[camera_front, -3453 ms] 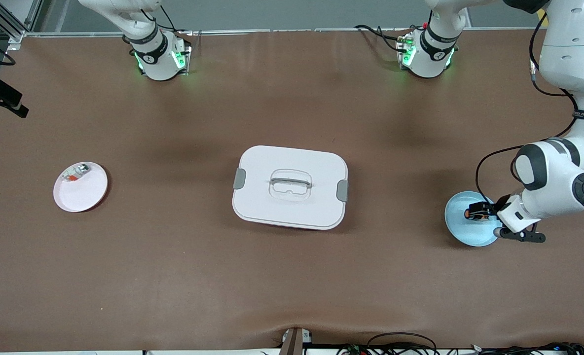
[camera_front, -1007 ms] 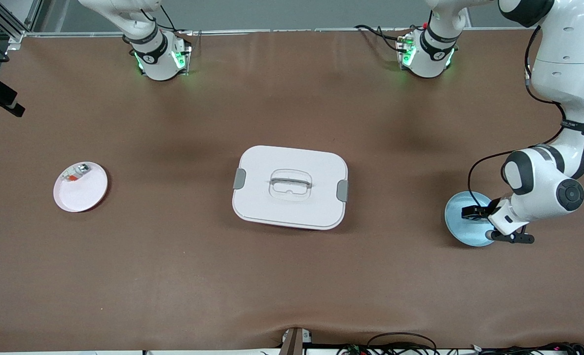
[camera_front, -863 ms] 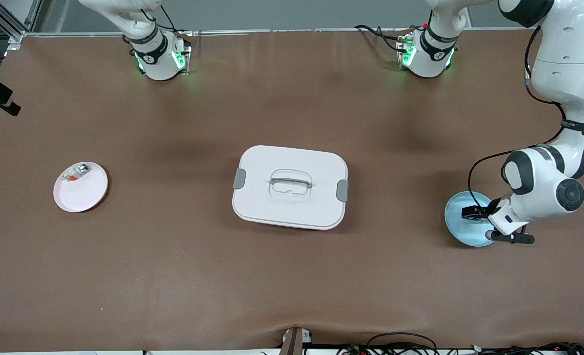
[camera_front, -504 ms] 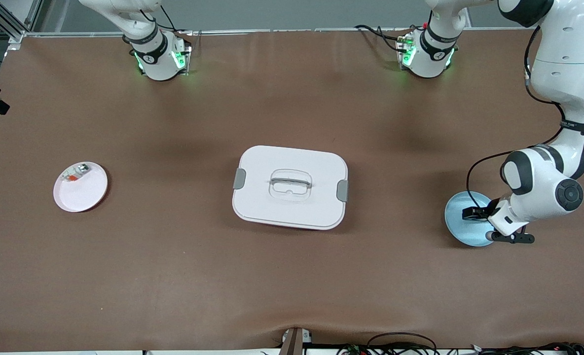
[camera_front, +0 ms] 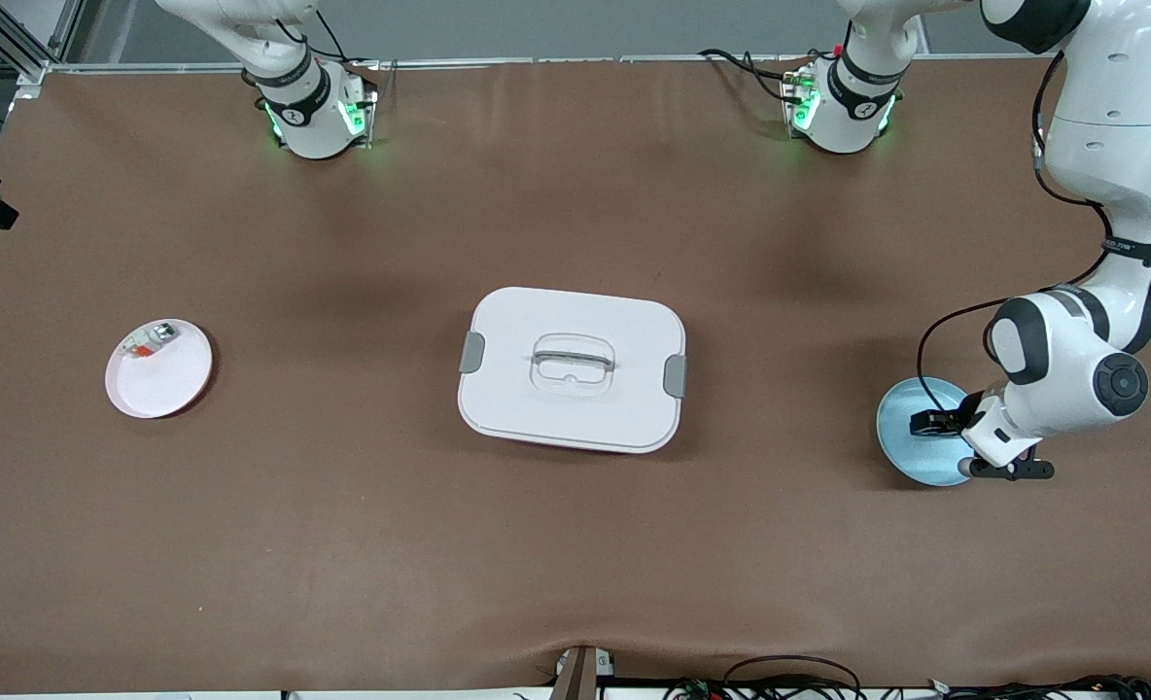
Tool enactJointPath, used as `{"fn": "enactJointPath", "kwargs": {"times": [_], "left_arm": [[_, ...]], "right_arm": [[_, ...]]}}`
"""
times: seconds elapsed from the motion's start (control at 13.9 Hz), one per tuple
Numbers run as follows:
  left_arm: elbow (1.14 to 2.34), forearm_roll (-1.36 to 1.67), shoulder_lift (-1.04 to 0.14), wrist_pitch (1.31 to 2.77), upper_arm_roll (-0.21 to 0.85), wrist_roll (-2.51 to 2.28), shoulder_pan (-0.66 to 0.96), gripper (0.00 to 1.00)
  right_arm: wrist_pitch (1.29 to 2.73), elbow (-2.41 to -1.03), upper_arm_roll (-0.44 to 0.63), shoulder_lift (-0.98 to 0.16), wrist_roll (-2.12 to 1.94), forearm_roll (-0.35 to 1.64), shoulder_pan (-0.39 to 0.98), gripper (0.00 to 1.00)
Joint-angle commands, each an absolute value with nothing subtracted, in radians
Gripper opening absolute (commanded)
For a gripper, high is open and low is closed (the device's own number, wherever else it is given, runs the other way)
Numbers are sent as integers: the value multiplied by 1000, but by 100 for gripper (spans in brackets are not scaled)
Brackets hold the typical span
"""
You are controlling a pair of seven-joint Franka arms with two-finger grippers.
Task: Transfer orange switch to right arm and place
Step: 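Close the left gripper on the orange switch, then lift the switch with the left gripper and carry it toward the box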
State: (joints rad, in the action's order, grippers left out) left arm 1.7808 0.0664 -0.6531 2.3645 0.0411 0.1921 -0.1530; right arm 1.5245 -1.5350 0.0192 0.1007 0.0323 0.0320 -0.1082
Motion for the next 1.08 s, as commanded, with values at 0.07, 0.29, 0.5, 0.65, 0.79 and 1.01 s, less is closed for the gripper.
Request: {"fn": "enactJointPath", "kwargs": {"times": [0.07,0.29,0.5,0.65,0.79,1.01], "left_arm": [[1781,86,-624,2358,43,186,-149,28],[1773,86,-571,2277,44,189,-152,28],[1744,93,-520,2170,51,189,-158,28],[1714,130,-474,2064,51,187,-158,28],[1681,165,-422,1953,51,166,-153,28],[1628,192,-352,1789,96,65,-153,28]], "right_arm": [[1511,-1522,5,97,40,44,-146,100],[1474,-1525,5,95,41,48,-149,100],[1457,-1531,3,95,41,48,-140,100],[1468,-1529,2,95,34,46,-138,100],[1491,-1531,-3,92,31,35,-133,100],[1500,-1529,-3,72,29,34,-94,100]]}}
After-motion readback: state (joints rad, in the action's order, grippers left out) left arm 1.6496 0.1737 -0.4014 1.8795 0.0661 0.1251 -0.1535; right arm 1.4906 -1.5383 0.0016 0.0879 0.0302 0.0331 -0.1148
